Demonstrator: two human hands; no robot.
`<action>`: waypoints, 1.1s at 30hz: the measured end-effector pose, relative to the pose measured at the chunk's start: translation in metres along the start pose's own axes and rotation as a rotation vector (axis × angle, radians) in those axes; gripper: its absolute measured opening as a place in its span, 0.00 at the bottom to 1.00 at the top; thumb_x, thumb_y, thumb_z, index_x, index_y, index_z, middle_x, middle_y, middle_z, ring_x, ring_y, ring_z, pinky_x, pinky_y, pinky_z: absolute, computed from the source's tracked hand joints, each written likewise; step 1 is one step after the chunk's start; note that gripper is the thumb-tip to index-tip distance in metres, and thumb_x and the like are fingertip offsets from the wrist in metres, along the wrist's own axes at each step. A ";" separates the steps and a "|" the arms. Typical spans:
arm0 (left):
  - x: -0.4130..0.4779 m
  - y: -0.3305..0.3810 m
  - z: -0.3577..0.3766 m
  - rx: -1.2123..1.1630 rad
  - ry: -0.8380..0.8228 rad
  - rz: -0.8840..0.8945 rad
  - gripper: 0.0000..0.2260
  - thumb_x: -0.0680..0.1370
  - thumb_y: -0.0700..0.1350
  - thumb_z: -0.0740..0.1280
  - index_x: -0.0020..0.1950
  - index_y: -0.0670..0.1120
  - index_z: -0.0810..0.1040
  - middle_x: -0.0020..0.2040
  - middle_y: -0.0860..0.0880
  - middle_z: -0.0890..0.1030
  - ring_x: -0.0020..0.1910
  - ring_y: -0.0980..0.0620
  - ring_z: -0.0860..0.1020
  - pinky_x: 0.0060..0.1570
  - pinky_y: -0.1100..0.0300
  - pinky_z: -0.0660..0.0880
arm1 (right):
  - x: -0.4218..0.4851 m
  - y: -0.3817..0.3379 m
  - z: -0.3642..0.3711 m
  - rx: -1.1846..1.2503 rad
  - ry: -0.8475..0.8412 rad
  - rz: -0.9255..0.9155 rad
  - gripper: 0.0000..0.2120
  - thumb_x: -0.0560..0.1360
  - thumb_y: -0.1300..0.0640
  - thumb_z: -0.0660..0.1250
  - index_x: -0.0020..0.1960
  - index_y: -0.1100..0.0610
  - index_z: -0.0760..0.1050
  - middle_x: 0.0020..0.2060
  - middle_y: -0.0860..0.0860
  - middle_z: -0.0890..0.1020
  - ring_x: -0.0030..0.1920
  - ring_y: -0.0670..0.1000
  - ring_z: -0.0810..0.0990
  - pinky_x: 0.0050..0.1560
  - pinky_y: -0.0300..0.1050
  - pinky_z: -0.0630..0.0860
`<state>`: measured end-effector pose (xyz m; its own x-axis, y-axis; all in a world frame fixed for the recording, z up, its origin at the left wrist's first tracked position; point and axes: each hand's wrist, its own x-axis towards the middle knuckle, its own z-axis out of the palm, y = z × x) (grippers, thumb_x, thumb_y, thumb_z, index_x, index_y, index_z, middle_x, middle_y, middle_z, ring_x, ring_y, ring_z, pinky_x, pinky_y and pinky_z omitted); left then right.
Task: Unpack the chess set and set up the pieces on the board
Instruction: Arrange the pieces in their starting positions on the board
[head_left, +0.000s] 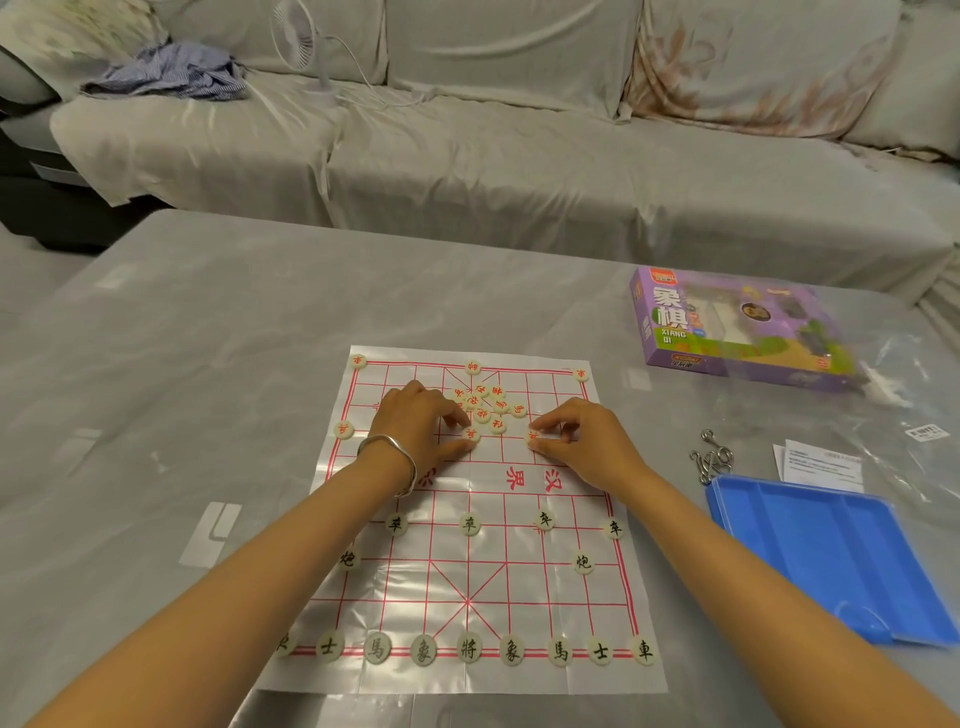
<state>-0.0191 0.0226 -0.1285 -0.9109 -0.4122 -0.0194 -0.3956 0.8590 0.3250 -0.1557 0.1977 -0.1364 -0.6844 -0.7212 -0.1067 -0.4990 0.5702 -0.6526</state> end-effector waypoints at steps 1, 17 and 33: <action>0.000 0.000 0.001 0.000 0.007 -0.004 0.16 0.72 0.60 0.66 0.57 0.55 0.78 0.55 0.55 0.79 0.56 0.52 0.70 0.56 0.57 0.66 | -0.001 0.000 0.000 0.005 0.004 0.000 0.12 0.72 0.53 0.70 0.55 0.53 0.80 0.52 0.48 0.78 0.46 0.44 0.73 0.41 0.27 0.67; 0.030 -0.023 -0.015 -0.359 0.088 -0.177 0.15 0.72 0.53 0.69 0.56 0.49 0.80 0.50 0.51 0.81 0.47 0.52 0.75 0.50 0.58 0.73 | 0.026 -0.032 0.010 0.112 0.044 -0.083 0.10 0.75 0.49 0.66 0.56 0.49 0.77 0.51 0.44 0.77 0.47 0.45 0.76 0.46 0.33 0.72; 0.042 -0.020 -0.009 -0.496 -0.013 -0.130 0.07 0.70 0.45 0.73 0.47 0.49 0.81 0.45 0.52 0.81 0.44 0.54 0.75 0.51 0.58 0.75 | 0.028 -0.028 0.010 0.191 0.073 -0.081 0.06 0.76 0.51 0.66 0.52 0.47 0.76 0.49 0.42 0.77 0.46 0.42 0.76 0.44 0.29 0.69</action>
<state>-0.0486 -0.0149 -0.1274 -0.8604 -0.4996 -0.1005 -0.4057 0.5522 0.7283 -0.1557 0.1571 -0.1291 -0.6862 -0.7274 0.0020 -0.4492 0.4215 -0.7878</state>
